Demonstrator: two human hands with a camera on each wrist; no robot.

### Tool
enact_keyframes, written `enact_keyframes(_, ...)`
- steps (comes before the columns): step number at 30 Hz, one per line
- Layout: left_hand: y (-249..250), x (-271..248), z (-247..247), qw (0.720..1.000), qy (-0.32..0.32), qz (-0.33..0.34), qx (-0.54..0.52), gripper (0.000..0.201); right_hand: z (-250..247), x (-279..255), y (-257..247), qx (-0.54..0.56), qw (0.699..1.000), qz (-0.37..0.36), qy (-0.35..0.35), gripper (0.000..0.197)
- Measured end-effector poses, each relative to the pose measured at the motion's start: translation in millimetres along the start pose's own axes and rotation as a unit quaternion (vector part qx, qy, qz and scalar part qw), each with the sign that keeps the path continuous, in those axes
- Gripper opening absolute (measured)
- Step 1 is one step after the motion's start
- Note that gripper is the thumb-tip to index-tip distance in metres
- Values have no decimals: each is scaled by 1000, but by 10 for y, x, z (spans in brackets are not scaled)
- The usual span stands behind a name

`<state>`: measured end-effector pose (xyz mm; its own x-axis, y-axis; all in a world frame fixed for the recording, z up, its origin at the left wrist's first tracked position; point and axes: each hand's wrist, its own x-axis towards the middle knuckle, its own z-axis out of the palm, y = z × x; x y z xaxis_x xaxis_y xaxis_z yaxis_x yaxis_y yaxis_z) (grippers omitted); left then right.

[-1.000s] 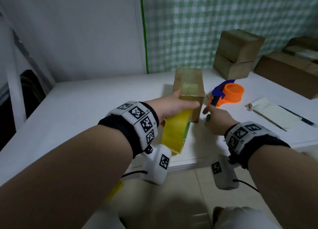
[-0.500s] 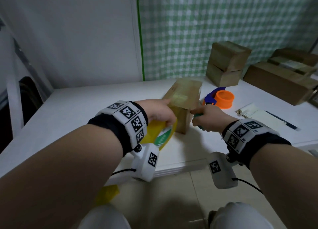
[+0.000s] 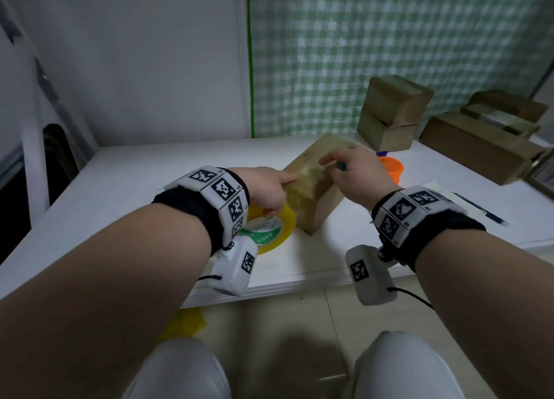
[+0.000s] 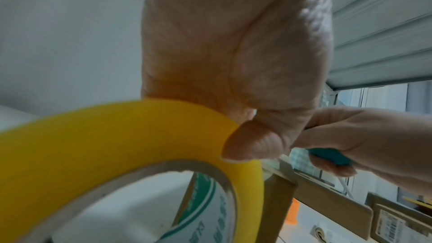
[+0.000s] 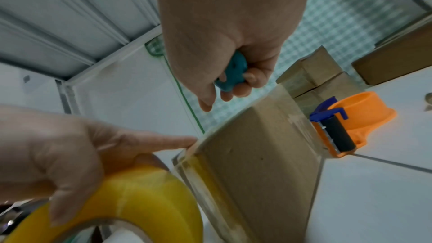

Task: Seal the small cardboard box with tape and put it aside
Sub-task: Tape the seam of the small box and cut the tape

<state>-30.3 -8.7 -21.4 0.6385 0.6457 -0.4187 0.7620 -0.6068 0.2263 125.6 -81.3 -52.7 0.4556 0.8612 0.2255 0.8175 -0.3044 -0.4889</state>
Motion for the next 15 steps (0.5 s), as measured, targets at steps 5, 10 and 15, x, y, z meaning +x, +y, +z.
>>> enact_keyframes(5,28,70,36,1000,4,14,5,98,134,6,-45,-109,990,-53,-71,34)
enact_keyframes(10,-35,109,94,999,34,24,-23,88,216,11,-68,-163,980,-54,-103,38)
enact_keyframes(15,-42,173,75,999,42,-5,19,80,191,76,-89,-184,975,-41,-116,36)
